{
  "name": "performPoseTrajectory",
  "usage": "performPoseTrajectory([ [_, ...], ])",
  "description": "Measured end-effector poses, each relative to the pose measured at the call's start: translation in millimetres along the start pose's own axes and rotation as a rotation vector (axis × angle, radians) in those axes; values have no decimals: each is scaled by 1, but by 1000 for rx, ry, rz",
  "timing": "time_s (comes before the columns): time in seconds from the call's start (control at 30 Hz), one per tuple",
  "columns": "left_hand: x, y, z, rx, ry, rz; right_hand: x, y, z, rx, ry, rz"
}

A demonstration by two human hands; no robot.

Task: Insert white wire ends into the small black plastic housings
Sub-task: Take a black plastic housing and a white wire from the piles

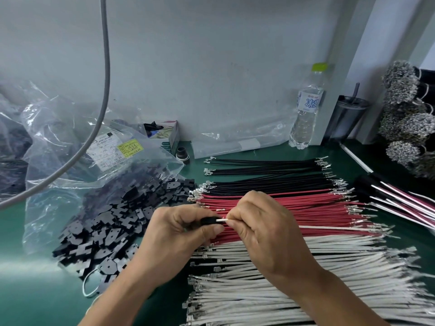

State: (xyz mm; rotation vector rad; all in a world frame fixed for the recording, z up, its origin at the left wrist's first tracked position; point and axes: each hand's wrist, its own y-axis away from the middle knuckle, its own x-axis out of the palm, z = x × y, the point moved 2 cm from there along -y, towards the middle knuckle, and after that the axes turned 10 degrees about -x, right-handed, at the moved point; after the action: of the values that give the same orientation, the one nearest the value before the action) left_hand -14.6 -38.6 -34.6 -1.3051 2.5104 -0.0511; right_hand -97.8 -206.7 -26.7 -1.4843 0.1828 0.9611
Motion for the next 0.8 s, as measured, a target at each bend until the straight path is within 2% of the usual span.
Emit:
performPoseTrajectory([
  [0.13,-4,-2,-3,9,0,-18,-3,-2,-3,-19,21,-6],
  [0.3,-12,-4,-6,21,82,-82,-9,-8,-6,-47,120,-67],
  [0.43,-11,-4,-5,-15,179,-102,-7,-5,-10,-17,109,-41],
  [0.5,-16,-5,-7,-36,250,-207,-8,-3,-16,44,142,3],
  [0.57,-27,-6,-8,-57,242,-368,-14,-2,-21,92,170,-57],
  [0.67,-43,-8,-3,-55,66,-574,-35,-10,-29,155,114,-277],
  [0.73,-48,-10,4,-54,-272,-649,-47,-16,-26,194,77,-427],
  [0.8,-45,-11,7,-30,-602,-622,-67,-24,-26,119,43,-558],
])
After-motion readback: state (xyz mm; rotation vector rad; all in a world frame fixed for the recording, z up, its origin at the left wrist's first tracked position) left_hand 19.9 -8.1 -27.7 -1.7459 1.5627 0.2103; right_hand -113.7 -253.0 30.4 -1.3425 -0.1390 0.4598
